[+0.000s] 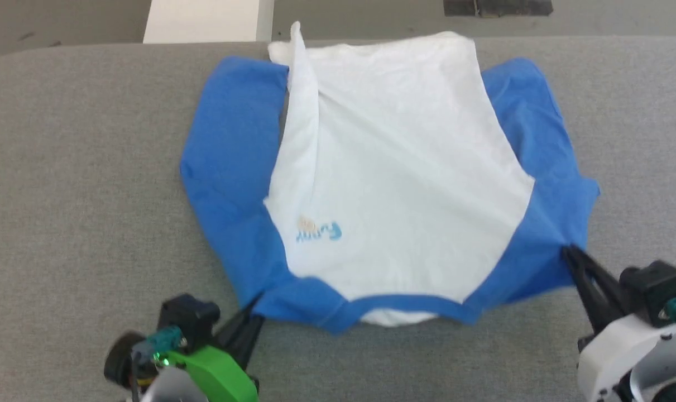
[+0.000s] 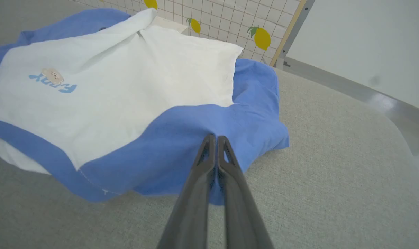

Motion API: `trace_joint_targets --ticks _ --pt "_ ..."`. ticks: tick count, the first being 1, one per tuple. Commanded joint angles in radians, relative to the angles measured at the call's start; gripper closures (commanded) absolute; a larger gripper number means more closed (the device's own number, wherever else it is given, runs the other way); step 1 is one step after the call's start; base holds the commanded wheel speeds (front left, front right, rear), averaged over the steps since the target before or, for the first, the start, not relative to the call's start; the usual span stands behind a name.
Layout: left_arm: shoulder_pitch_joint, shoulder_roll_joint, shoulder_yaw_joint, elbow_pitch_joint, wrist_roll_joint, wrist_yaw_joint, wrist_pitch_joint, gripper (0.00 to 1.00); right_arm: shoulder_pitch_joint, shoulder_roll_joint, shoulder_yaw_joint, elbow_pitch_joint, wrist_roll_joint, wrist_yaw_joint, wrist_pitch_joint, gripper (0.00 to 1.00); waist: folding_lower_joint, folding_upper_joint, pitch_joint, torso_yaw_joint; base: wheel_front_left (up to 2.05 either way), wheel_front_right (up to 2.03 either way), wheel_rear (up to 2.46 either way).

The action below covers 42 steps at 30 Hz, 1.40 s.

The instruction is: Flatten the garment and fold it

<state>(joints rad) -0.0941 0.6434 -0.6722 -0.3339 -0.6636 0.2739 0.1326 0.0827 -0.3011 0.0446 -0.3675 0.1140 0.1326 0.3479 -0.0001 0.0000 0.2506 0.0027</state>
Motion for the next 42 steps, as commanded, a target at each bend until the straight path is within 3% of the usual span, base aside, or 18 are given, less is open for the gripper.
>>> trace_joint_targets --ticks 1,12,25,39,40,41,42 --pt "0.034 0.008 -0.009 -0.003 -0.020 0.004 0.015 1.00 0.031 0.002 -0.004 0.006 0.010 -0.002 0.010 1.00 0.0001 0.0000 -0.027 -0.003 0.00 0.00 0.00" --pt "0.138 0.041 -0.044 0.002 -0.082 0.038 0.100 1.00 0.159 0.007 -0.005 0.040 0.032 -0.002 0.042 1.00 0.0001 0.0000 -0.052 -0.005 0.00 0.00 0.00" --pt "0.189 0.030 -0.069 0.050 -0.146 0.026 0.134 1.00 0.220 -0.002 0.026 0.067 0.047 -0.002 0.103 1.00 0.0001 0.0000 -0.054 0.010 0.00 0.00 0.00" --pt "0.101 -0.081 -0.075 0.218 -0.122 -0.040 0.022 1.00 0.182 0.041 0.049 0.198 0.038 -0.002 0.046 1.00 0.0001 0.0000 -0.075 0.020 0.00 0.00 0.00" --pt "0.097 -0.088 -0.072 0.231 -0.122 -0.041 0.013 0.96 0.177 0.043 0.048 0.212 0.037 -0.002 0.038 1.00 0.0001 0.0000 -0.078 0.020 0.00 0.00 0.00" --pt "0.095 -0.092 -0.071 0.241 -0.121 -0.041 0.006 0.55 0.171 0.046 0.044 0.219 0.034 -0.002 0.026 0.85 0.0001 0.0000 -0.080 0.020 0.00 0.00 0.00" --pt "0.093 -0.093 -0.071 0.251 -0.116 -0.040 -0.001 0.00 0.166 0.041 0.050 0.229 0.024 -0.002 0.015 0.67 0.0001 0.0000 -0.083 0.019 0.00 0.00 0.00"
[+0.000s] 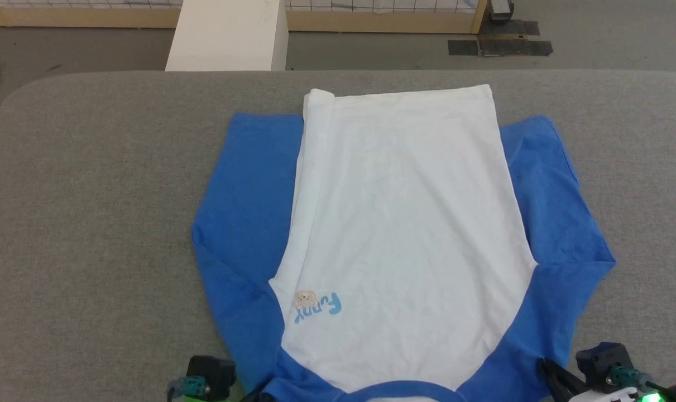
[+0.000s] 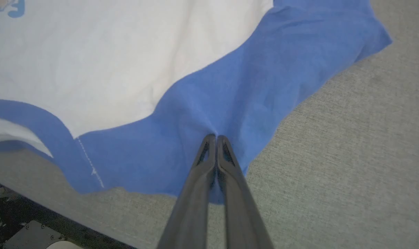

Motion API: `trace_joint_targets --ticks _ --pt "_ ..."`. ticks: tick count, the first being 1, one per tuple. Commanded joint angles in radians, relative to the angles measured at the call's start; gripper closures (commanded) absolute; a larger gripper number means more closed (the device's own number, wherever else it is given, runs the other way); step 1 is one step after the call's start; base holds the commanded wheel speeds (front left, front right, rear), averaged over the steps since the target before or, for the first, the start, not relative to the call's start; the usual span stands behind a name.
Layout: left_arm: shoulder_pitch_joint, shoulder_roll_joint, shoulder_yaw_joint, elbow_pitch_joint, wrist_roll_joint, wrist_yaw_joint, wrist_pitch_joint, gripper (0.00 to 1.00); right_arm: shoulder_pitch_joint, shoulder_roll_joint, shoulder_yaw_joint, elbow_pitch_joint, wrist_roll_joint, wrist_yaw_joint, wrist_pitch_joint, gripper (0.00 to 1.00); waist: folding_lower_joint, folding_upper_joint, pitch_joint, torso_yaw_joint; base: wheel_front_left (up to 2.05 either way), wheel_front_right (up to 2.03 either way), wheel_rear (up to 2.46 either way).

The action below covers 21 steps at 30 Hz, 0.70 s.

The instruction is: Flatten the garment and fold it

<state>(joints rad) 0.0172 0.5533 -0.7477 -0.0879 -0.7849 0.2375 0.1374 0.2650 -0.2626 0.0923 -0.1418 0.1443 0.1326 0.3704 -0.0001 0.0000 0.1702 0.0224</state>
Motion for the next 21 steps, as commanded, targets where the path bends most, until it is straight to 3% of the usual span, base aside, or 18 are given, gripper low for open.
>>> trace_joint_targets --ticks 1,2,8,10,15,21 --pt "-0.018 -0.004 0.007 0.011 0.010 -0.001 -0.015 0.00 -0.020 -0.004 0.010 0.012 -0.012 -0.002 -0.014 0.20 0.0001 0.0000 -0.004 -0.001 0.00 0.00 0.00" --pt "-0.017 -0.005 0.013 0.014 0.014 0.003 -0.032 0.00 -0.024 0.000 0.007 0.020 -0.009 -0.002 -0.026 0.00 0.0001 0.0000 -0.009 -0.002 0.00 0.00 0.00" --pt "0.050 0.013 0.059 -0.028 -0.010 0.037 -0.095 0.00 -0.017 0.025 -0.058 -0.026 0.025 -0.002 -0.047 0.00 0.0001 0.0000 -0.043 -0.010 0.00 0.00 0.00" --pt "0.105 0.042 0.144 -0.123 -0.040 0.089 -0.157 0.00 -0.005 0.065 -0.141 -0.127 0.039 -0.002 -0.048 0.00 0.0001 0.0000 -0.059 -0.014 0.00 0.00 0.00" --pt "0.136 0.080 0.233 -0.242 -0.028 0.153 -0.224 0.00 -0.019 0.130 -0.234 -0.248 0.000 -0.002 -0.084 0.00 0.0001 0.0000 -0.067 -0.015 0.00 0.00 0.00" --pt "0.116 0.040 0.310 -0.298 0.071 0.225 -0.366 0.00 -0.051 0.193 -0.282 -0.317 -0.078 -0.002 -0.198 0.00 0.0001 0.0000 -0.068 -0.015 0.00 0.00 0.00"
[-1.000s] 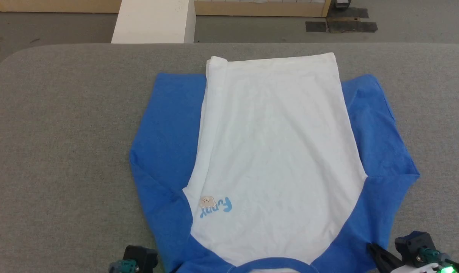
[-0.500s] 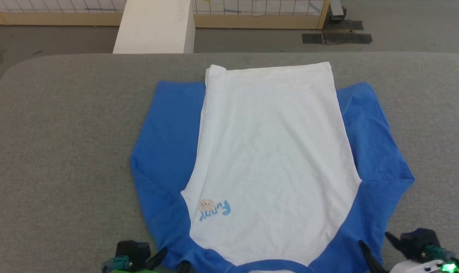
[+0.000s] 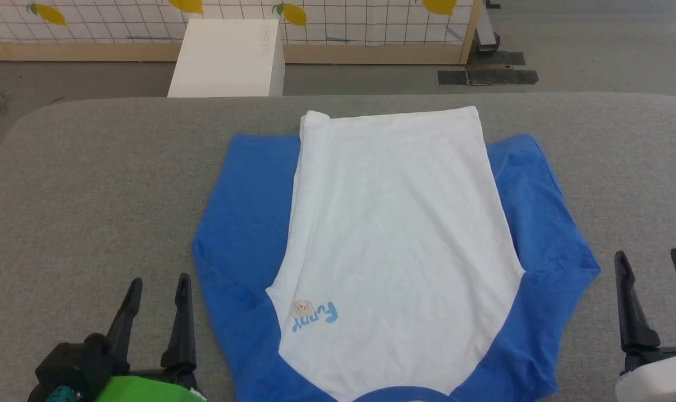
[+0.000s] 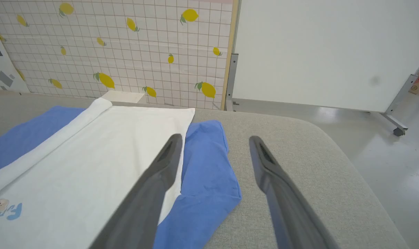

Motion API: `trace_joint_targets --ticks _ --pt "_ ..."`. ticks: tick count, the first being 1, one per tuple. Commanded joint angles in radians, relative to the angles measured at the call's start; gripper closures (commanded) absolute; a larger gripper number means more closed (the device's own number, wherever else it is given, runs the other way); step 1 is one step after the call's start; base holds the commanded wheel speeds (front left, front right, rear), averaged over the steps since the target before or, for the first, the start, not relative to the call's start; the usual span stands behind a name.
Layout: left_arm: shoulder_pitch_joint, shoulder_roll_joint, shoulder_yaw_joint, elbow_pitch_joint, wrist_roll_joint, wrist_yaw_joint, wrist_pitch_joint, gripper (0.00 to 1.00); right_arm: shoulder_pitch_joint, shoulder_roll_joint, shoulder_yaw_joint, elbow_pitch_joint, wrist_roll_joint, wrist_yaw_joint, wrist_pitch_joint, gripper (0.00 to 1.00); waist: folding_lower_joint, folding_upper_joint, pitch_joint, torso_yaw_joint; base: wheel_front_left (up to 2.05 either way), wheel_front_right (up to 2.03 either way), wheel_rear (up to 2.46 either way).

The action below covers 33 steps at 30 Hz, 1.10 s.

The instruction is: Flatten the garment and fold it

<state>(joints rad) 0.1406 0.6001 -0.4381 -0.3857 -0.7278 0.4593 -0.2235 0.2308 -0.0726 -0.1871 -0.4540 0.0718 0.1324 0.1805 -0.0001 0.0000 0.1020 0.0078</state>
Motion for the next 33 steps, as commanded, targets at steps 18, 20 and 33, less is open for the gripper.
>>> trace_joint_targets --ticks 18,20,33 --pt "-0.166 -0.167 0.198 0.074 0.345 -0.130 0.011 0.00 -0.056 0.022 -0.030 0.097 0.029 -0.002 -0.208 0.00 0.0001 0.0000 0.096 0.001 0.00 0.00 0.00" --pt "-0.273 -0.120 0.208 0.071 0.335 -0.171 0.079 0.00 -0.079 0.022 -0.024 0.089 0.026 -0.002 -0.208 0.00 0.0001 0.0000 0.134 -0.001 0.00 0.00 0.00" --pt "-0.997 0.043 0.144 0.379 0.193 -0.512 0.516 0.00 -0.223 0.022 0.038 0.017 0.001 -0.002 -0.188 0.00 0.0001 0.0000 0.424 -0.032 0.00 0.00 0.00"
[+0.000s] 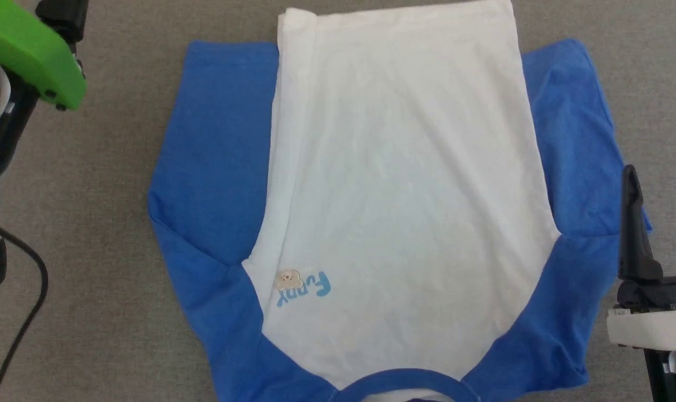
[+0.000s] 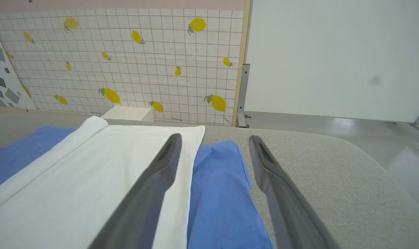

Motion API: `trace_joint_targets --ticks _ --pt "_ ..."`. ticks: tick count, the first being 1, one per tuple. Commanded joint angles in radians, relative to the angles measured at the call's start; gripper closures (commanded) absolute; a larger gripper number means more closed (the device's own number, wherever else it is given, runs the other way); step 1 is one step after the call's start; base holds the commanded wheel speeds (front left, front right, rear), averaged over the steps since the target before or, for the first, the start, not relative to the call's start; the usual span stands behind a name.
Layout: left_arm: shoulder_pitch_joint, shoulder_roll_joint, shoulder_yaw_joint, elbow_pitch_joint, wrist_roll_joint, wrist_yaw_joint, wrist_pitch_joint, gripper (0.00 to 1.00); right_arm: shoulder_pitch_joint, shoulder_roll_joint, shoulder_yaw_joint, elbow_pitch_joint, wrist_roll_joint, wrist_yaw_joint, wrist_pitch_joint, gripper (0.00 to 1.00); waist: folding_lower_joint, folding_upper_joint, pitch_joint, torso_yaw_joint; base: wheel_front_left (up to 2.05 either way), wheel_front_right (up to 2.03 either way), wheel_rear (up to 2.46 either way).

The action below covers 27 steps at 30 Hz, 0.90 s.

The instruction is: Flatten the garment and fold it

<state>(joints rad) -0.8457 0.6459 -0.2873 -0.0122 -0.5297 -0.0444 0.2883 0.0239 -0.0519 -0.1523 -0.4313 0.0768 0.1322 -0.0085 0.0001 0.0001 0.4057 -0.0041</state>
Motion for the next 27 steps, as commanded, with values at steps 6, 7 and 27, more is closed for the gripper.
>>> trace_joint_targets --ticks 6,7,27 --pt "-0.155 -0.022 -0.081 0.168 -0.046 -0.061 0.118 0.00 -0.061 0.002 0.023 -0.019 -0.008 -0.002 0.007 0.00 -0.0001 -0.0001 0.211 -0.040 0.00 0.00 0.00" --pt "-0.167 -0.018 -0.096 0.190 -0.051 -0.066 0.142 0.00 -0.066 0.002 0.028 -0.020 -0.007 -0.002 0.007 0.00 -0.0001 -0.0001 0.223 -0.046 0.00 0.00 0.00" --pt "-0.150 0.027 -0.173 0.309 -0.183 -0.077 0.367 1.00 -0.112 0.002 0.013 0.007 0.009 -0.002 -0.003 0.00 -0.0001 -0.0001 0.322 -0.085 0.00 0.00 0.00"
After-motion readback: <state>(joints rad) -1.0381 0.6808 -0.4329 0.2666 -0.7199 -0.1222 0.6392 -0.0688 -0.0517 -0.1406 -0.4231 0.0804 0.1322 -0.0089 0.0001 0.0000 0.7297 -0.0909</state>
